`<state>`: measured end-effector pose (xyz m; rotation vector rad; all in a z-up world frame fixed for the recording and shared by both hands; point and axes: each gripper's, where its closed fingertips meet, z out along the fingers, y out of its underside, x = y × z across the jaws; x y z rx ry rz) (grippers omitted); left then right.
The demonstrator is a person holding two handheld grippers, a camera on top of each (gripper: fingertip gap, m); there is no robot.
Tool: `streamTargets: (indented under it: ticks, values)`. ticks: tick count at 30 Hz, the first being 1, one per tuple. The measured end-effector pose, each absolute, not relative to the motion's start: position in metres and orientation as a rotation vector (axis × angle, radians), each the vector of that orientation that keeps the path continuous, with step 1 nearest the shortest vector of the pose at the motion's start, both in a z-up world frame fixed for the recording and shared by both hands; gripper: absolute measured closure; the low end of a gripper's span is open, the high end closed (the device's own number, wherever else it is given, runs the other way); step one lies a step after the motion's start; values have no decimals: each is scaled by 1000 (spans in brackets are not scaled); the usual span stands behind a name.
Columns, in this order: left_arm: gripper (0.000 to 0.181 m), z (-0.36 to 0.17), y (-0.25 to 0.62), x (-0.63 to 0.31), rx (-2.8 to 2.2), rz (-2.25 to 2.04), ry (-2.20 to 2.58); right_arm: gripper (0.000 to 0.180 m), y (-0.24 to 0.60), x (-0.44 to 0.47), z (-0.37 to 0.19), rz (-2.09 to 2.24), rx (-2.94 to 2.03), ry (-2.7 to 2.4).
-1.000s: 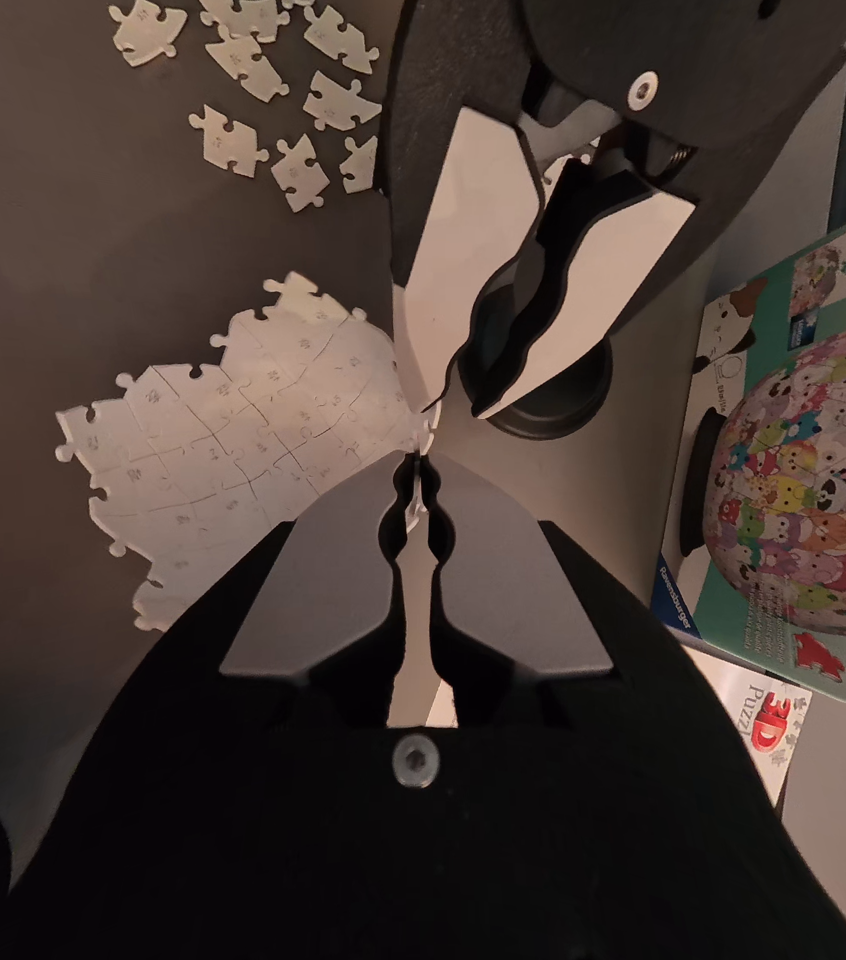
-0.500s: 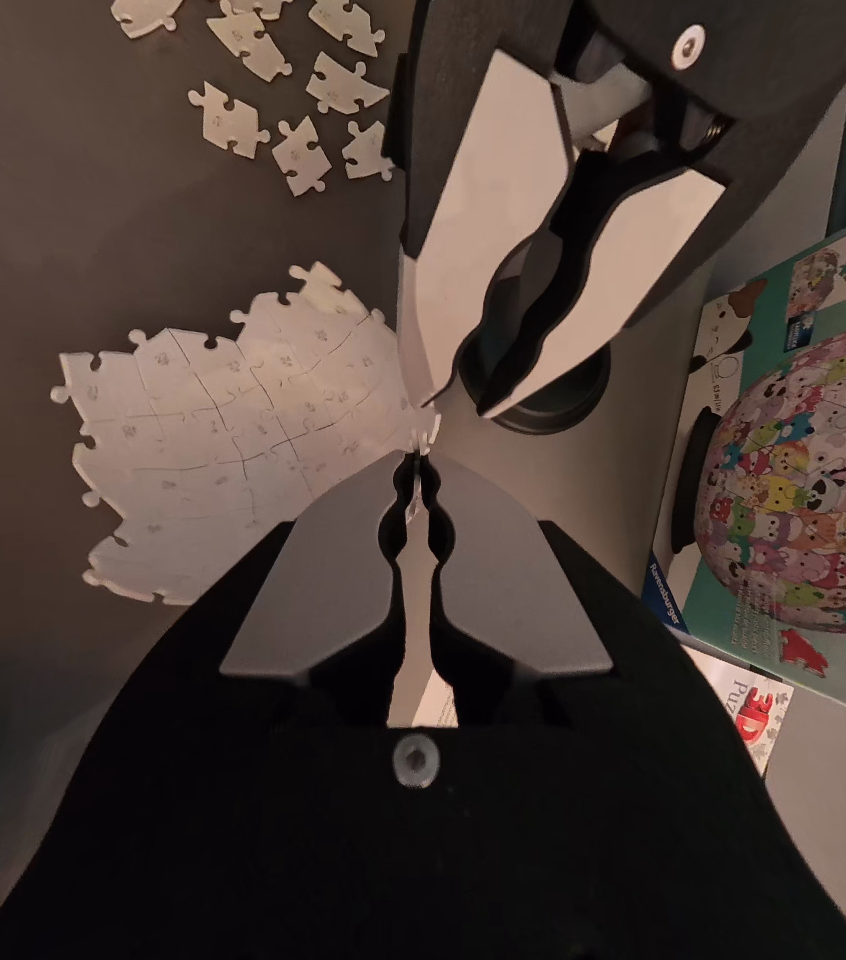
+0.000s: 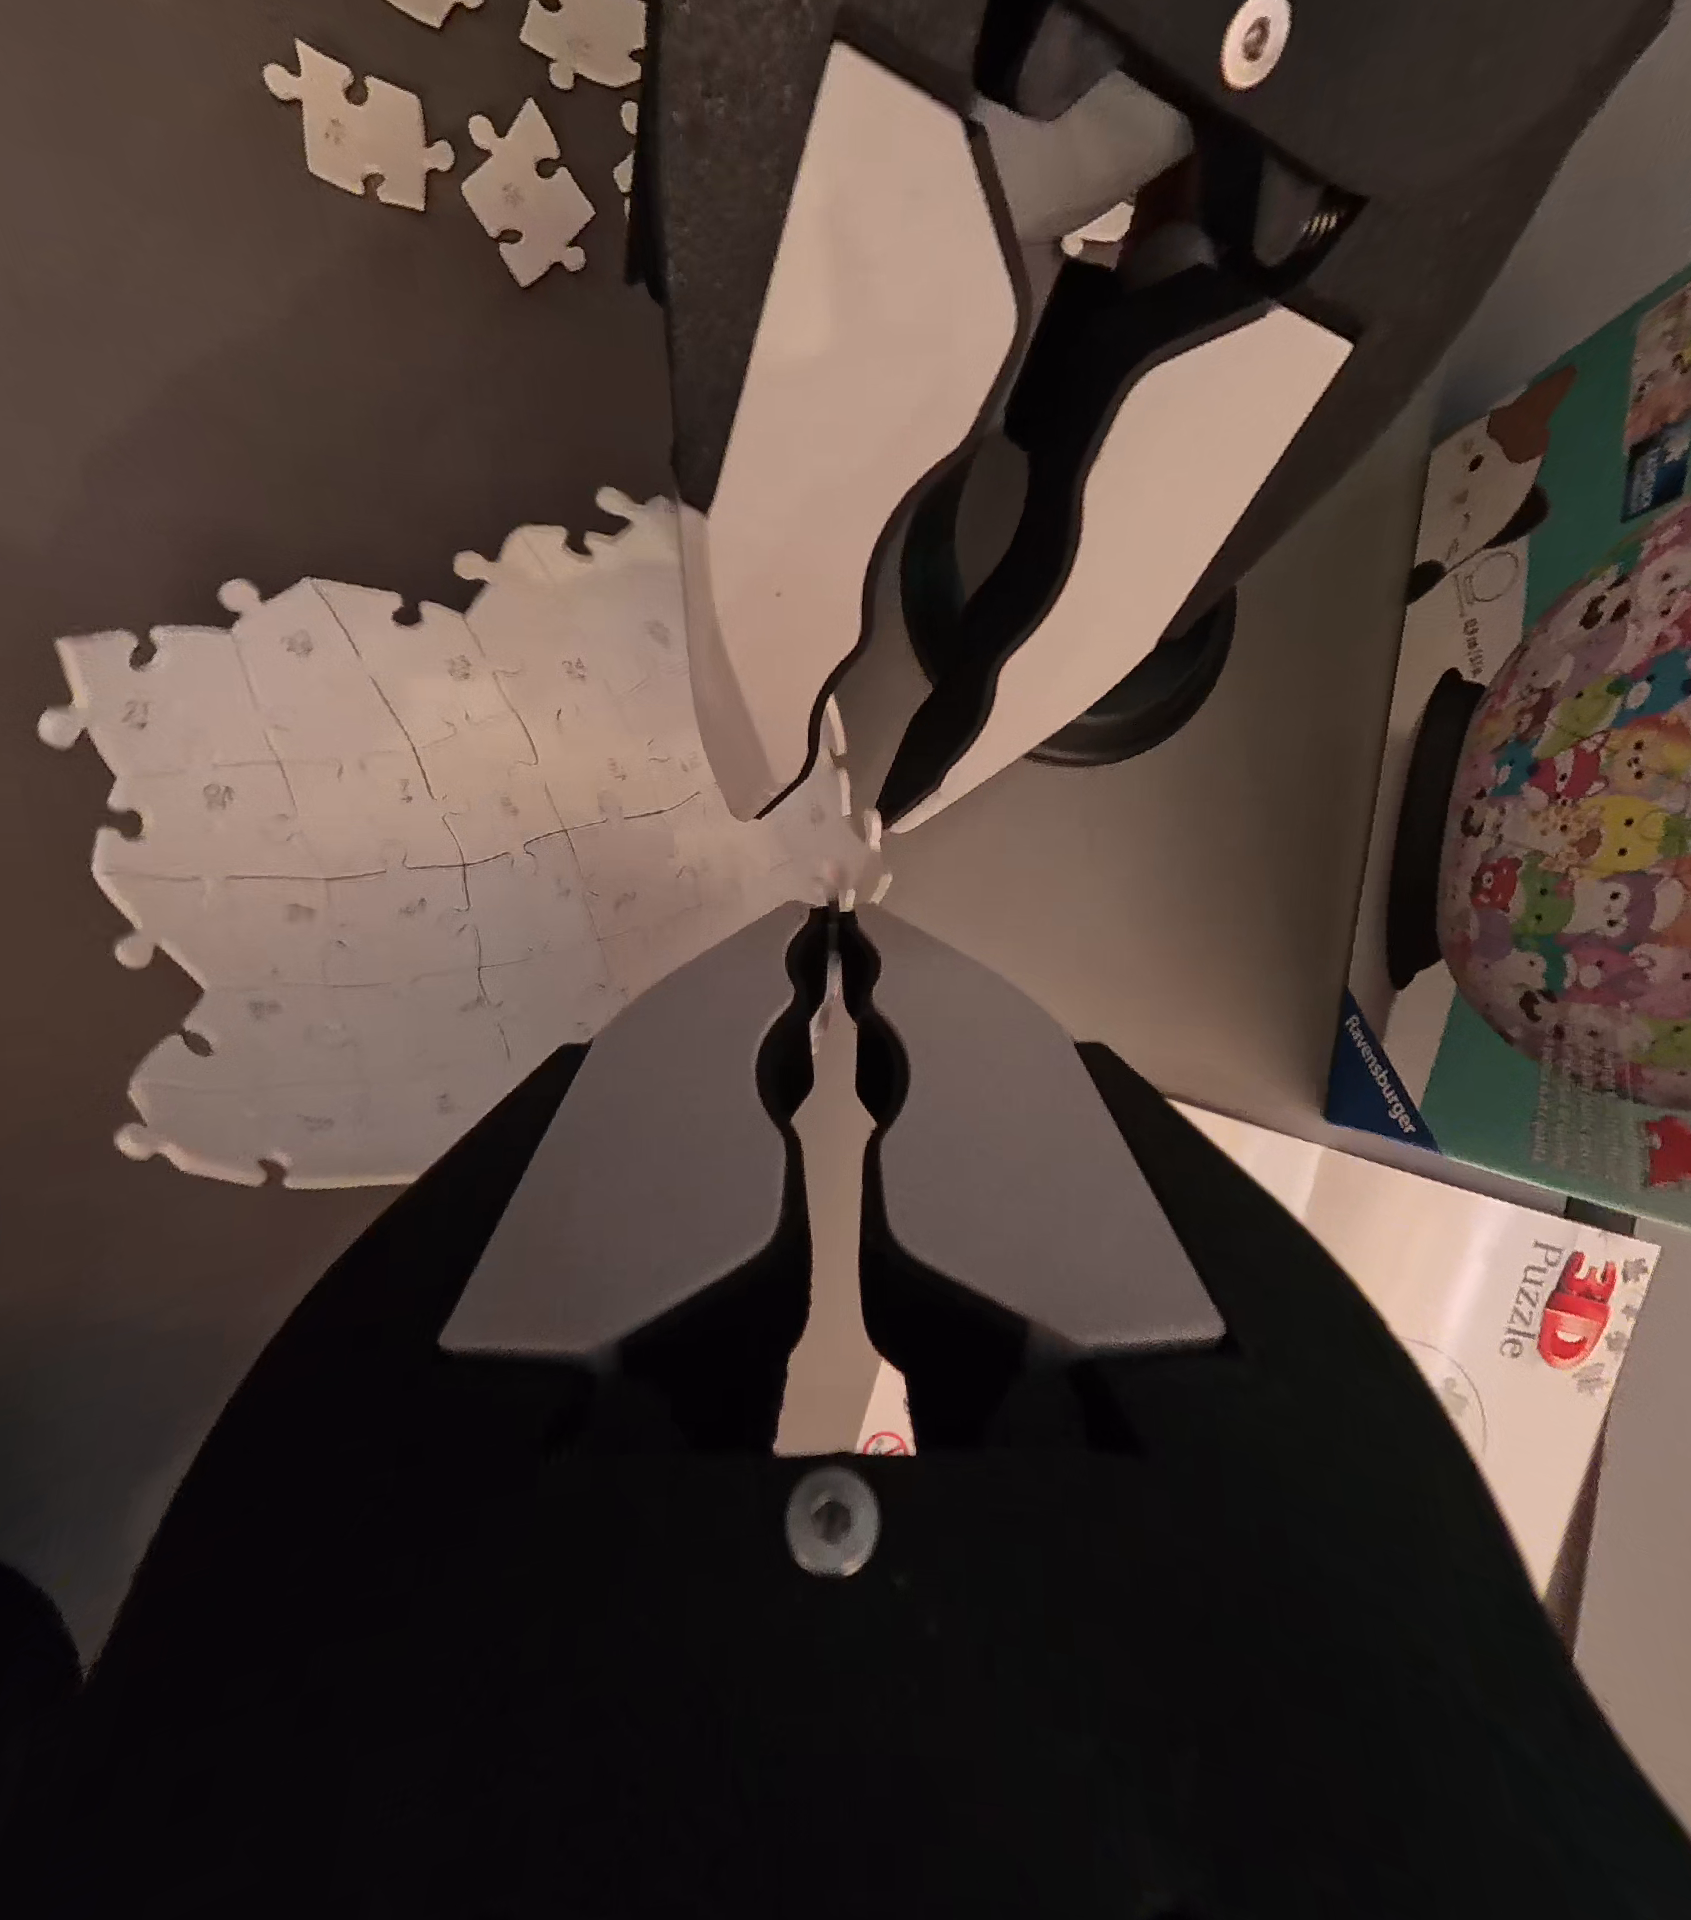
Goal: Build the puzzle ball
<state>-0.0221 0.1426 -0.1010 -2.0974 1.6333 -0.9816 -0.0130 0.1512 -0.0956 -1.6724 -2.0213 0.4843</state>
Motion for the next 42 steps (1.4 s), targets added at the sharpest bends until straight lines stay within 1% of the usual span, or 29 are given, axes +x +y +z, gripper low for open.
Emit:
streamTargets:
  ticks: [8,11,19,23,28,32,38,42]
  values:
    - [158,-101,145,-17,-2100,-979,1638,176,154,-11,-89,531,-1724,-1927]
    - [167,-102,148,-17,-2109,-954,1634,176,153,-12,-88,562,-1728,-1914]
    - [166,-103,149,-21,-2131,-980,1603,176,154,-16,-89,578,-1730,-1914]
    - [176,-107,153,-22,-2174,-955,1566,176,152,-19,-89,590,-1729,-1931]
    - [173,-103,152,-22,-2170,-1022,1544,176,151,-20,-89,592,-1721,-1942]
    - [161,-94,155,-24,-2134,-1037,1540,176,152,-20,-88,589,-1714,-1943]
    - [159,-98,149,-29,-2133,-1030,1610,176,154,-18,-90,566,-1731,-1952]
    - [163,-106,146,-26,-2145,-996,1648,176,154,-18,-89,572,-1740,-1944]
